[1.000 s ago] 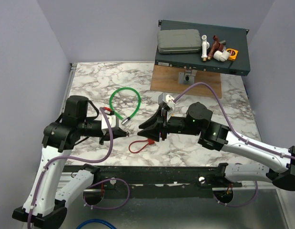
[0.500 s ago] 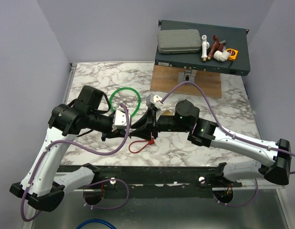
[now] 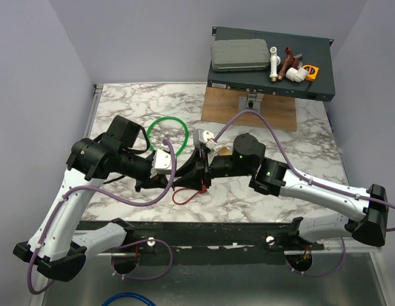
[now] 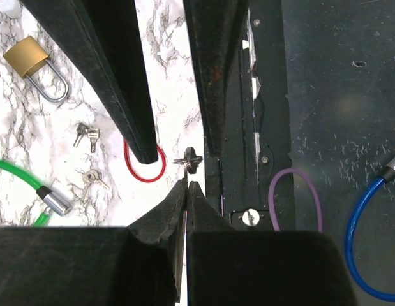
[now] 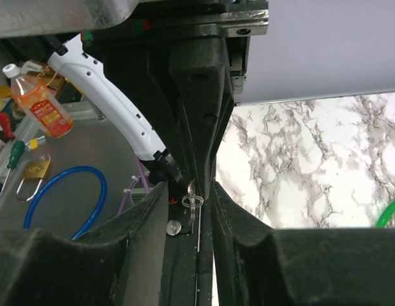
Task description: Unlock with the key
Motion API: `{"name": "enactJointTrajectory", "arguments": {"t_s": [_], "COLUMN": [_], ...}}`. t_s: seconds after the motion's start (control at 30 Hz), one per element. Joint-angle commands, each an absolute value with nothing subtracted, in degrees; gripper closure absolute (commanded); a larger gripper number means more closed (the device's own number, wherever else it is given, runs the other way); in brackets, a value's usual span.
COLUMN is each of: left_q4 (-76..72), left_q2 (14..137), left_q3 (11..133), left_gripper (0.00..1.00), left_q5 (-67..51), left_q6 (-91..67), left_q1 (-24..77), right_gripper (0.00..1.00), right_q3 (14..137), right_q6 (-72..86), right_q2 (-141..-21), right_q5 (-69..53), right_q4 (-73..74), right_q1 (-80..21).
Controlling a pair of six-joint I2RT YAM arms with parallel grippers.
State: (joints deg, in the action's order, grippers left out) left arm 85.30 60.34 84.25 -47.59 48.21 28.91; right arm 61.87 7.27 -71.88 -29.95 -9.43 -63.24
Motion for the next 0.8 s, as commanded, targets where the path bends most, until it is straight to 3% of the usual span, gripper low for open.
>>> {"name": "enactJointTrajectory", "arguments": {"t_s": [0.0,0.2,0.33,0.47,0.6,0.77], "left_q4": [85.8,84.6,83.9,83.4,83.2,83.1], "left_q2": [60.9,61.0,61.0,61.1,61.2,61.3], "left_q3": [85.5,85.4,85.1,85.3,85.5,86.2], "left_gripper": [1.00,1.00,1.00,1.00,1.00,1.00], "left_q5": [-49.1,-48.9,-48.9,-48.7,-48.6,-47.7], "left_q6": [47.2,46.1,45.3,44.9,44.2,43.7], "left_q1": [29.1,29.1,29.1,29.1,29.1,29.1], "right_gripper": [0.64,0.67,0.82,0.87,0.99,0.99], "right_q3": [61.9,62.2,62.2,62.8,63.7,65.0], "right_q6": [6.2,6.0,6.1,5.5,4.4,2.5], "right_q2": [-73.0,-73.7,-74.3,-75.0,-75.7,-76.2], "right_q5": [-33.7,-35.0,-36.1,-37.3,-37.7,-35.6], "right_q4": [-11.3,-11.5,-11.4,-9.9,-7.7,-3.2], "right_q1": [-63.1,-63.1,-63.1,-63.1,-63.1,-63.1]}}
